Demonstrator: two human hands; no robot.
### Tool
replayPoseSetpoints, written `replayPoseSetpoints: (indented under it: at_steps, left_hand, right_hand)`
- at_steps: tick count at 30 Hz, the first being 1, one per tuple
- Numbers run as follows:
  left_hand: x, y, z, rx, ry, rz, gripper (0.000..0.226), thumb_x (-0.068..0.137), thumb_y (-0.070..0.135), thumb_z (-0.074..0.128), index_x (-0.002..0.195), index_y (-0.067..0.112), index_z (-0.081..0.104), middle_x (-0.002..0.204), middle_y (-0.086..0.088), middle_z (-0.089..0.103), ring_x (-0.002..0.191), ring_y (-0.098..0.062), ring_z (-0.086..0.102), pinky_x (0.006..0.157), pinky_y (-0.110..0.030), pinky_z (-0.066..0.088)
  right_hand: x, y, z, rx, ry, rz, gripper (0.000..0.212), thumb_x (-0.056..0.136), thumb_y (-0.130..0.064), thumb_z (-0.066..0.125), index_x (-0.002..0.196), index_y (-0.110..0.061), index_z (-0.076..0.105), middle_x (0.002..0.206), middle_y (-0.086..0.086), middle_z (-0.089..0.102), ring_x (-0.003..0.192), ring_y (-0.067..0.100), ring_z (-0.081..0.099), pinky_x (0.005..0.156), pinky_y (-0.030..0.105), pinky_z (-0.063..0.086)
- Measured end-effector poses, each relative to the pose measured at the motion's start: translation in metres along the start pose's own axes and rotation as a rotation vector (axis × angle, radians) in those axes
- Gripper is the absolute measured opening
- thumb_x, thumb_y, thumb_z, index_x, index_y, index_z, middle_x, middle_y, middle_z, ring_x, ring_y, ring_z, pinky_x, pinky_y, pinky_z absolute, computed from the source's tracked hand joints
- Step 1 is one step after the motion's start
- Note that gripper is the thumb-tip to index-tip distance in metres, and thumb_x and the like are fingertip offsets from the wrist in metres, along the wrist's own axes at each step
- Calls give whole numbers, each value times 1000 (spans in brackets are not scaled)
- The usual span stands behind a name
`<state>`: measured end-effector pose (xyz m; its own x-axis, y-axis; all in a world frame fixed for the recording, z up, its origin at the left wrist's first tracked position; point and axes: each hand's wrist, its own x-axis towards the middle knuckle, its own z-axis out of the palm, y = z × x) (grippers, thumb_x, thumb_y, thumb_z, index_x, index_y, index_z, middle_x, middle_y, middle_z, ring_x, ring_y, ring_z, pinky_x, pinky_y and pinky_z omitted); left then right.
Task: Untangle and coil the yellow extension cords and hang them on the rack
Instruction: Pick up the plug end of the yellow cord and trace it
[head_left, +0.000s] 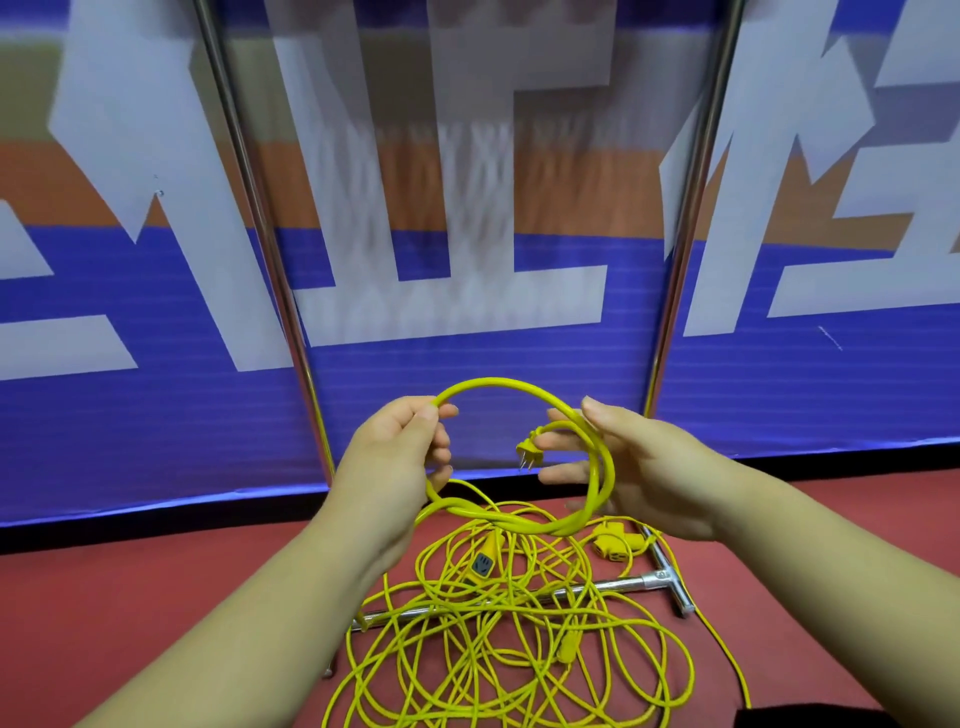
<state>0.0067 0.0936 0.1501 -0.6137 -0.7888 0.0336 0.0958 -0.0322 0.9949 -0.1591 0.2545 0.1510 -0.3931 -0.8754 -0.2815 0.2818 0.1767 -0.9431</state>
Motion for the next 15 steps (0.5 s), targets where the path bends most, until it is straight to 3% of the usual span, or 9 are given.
replayPoseSetpoints:
  at_steps: [2, 5, 7, 8, 10, 12, 15]
  left_hand:
    - [0, -1, 1, -16, 34, -18, 29, 107, 16, 41, 94, 15, 67, 71, 2, 54, 66, -12, 49, 64, -30, 49]
    - [0, -2, 2, -39, 43, -49, 28, 107, 16, 41, 96, 13, 66, 73, 1, 54, 66, -12, 49, 65, -31, 51]
    - [-2, -2, 4, -29, 11, -43, 23, 106, 15, 44, 98, 14, 66, 73, 2, 56, 65, -12, 51, 69, -34, 53]
    - [-3, 0, 3, 3, -12, -22, 19, 104, 13, 47, 99, 16, 66, 71, 3, 57, 65, -12, 53, 71, -36, 54]
    - [-4, 1, 0, 170, -71, 82, 11, 99, 12, 58, 95, 19, 66, 64, 8, 58, 61, -9, 53, 69, -33, 50]
    - [-7, 2, -3, 343, -158, 173, 12, 91, 22, 70, 81, 19, 64, 59, 11, 54, 58, -7, 47, 62, -27, 40]
    - [-7, 1, -6, 418, -237, 178, 32, 79, 50, 70, 74, 20, 62, 71, -6, 59, 67, -14, 49, 67, -36, 41]
  right_hand:
    - [-3, -2, 3, -42, -17, -44, 63, 75, -44, 70, 130, -14, 60, 129, 5, 67, 115, 28, 67, 103, 57, 44]
    - [-5, -3, 13, -257, 26, -148, 37, 86, -15, 75, 121, -12, 64, 123, 12, 68, 102, 27, 72, 97, 49, 52]
    - [-4, -4, 15, -276, 66, -207, 20, 93, -10, 65, 113, -15, 69, 114, 12, 72, 78, 20, 71, 75, 34, 59]
    - [-5, -5, 15, -283, 67, -223, 18, 95, -11, 61, 111, -14, 70, 104, 10, 75, 69, 14, 66, 61, 24, 54]
    - [-8, -8, 15, -325, 51, -243, 18, 98, -8, 57, 109, -7, 71, 87, -1, 76, 56, 8, 54, 49, 15, 42]
    - [-9, -11, 13, -312, 23, -252, 17, 97, -5, 58, 110, -4, 68, 90, 4, 75, 53, 8, 47, 48, 13, 39]
    - [-10, -14, 14, -268, -25, -238, 25, 94, -4, 61, 119, -7, 59, 94, 16, 74, 54, 12, 46, 50, 16, 40]
